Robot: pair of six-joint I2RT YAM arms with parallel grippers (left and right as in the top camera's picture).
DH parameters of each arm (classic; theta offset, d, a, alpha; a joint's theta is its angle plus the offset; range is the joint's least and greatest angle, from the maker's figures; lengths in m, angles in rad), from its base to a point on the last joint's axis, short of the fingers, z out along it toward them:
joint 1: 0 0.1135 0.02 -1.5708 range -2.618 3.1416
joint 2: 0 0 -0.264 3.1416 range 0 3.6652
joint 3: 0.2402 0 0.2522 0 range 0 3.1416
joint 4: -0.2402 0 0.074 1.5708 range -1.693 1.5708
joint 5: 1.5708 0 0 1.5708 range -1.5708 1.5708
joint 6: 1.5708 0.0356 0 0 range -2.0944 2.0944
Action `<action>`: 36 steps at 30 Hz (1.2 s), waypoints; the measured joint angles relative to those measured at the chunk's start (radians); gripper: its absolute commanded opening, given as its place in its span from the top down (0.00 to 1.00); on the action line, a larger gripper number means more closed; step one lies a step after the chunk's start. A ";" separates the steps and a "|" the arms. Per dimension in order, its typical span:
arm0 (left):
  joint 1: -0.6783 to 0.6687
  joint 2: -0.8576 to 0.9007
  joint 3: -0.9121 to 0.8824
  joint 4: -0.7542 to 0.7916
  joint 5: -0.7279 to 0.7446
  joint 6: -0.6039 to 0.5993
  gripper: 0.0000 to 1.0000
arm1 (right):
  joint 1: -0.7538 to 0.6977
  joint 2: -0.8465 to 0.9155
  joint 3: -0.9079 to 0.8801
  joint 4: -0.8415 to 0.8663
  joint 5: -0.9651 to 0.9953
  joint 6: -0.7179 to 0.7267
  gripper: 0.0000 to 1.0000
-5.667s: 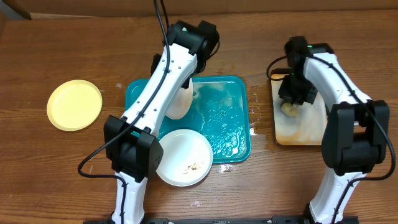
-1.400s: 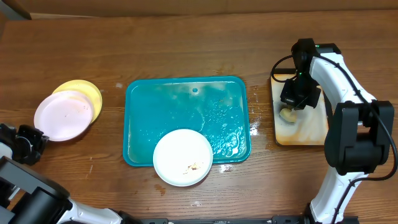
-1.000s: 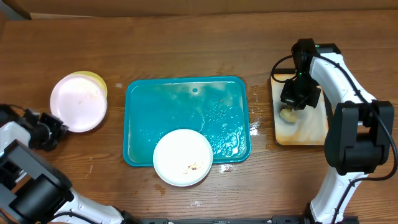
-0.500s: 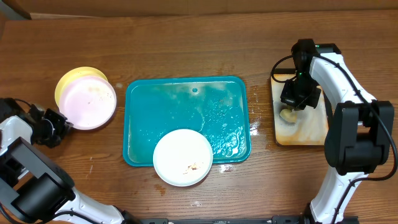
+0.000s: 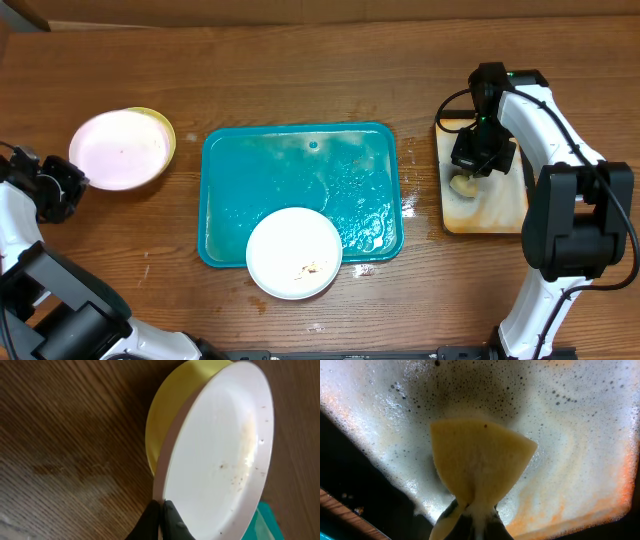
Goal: Clean dirty plates on tray and stack at the side
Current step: 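Carry the white plate left and lay it on the yellow plate, then release the white plate and withdraw the left gripper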
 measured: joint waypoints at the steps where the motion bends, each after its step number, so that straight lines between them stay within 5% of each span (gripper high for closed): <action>1: 0.000 0.002 0.000 0.000 -0.003 0.000 0.96 | 0.000 0.000 0.000 0.000 0.000 0.000 0.96; 29: -0.035 0.080 0.000 0.148 -0.063 0.000 0.96 | 0.000 0.000 0.000 -0.010 0.000 -0.003 0.96; 32: -0.042 0.087 0.000 0.153 -0.063 0.007 0.77 | 0.000 0.000 0.000 -0.018 0.000 -0.003 0.96; 36: -0.048 0.126 0.000 0.138 -0.062 0.003 0.80 | 0.000 0.000 0.000 -0.022 0.000 -0.003 0.96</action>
